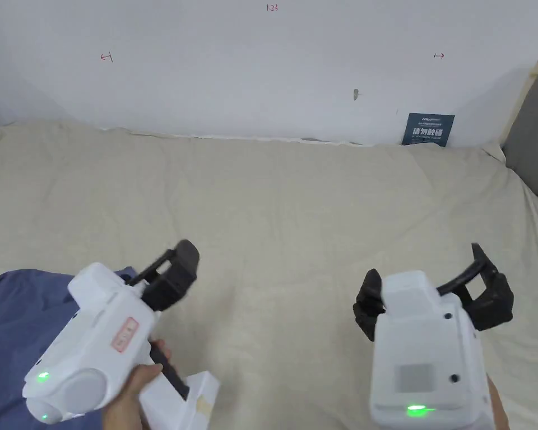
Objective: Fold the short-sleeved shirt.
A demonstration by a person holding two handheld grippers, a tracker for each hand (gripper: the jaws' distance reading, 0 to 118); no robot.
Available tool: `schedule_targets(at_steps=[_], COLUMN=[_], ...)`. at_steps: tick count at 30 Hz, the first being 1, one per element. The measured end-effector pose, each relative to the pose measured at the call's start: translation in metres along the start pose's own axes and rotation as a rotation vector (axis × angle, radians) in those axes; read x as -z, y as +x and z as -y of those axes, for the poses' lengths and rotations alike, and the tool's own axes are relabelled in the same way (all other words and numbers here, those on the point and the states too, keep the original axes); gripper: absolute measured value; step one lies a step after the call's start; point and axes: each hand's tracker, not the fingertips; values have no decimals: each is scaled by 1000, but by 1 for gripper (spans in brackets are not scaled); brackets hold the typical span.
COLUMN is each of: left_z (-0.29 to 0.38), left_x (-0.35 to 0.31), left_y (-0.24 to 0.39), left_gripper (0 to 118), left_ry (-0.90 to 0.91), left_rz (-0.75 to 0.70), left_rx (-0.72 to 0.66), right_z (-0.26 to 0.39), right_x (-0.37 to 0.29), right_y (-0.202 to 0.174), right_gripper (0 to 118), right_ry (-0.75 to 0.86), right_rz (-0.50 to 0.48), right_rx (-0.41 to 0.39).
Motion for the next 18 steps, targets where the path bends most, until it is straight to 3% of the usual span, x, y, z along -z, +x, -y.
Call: schedule_targets(at_steps=[1, 3, 4, 5, 6, 7, 11, 13, 16, 18], left_z=[-4, -3, -2, -2, -5, -7, 6, 29, 51, 59], left_x=[0, 0, 0, 0, 0, -1, -2, 0, 4, 3], left_y=[-12, -27, -30, -30, -26, -17, 41, 55, 52, 50], left_gripper=[118, 118, 118, 118, 118, 118, 118, 118, 118, 118], left_ry=[5, 5, 3, -5, -8, -15, 85, 147, 165, 167], left_rz=[47, 80, 95, 91, 81, 55, -142, -203, -230, -224], left_rx=[-230, -521, -589, -574, -503, -350, 587, 919, 1212, 1261], right_z=[-4, -5, -4, -3, -2, -3, 2, 11, 26, 30], right_x=[-6, -13, -14, -14, -14, -13, 1, 8, 15, 16], right_y=[-9, -20, -23, -22, -20, -13, 22, 32, 36, 33], right_gripper=[118, 118, 118, 118, 118, 118, 118, 118, 118, 118], right_ry=[74, 183, 213, 217, 194, 154, -57, -131, -192, -210], right_rz=[87, 204, 248, 264, 240, 202, -32, -125, -216, -247], right_rx=[-133, -305, -348, -343, -295, -199, 287, 471, 652, 687])
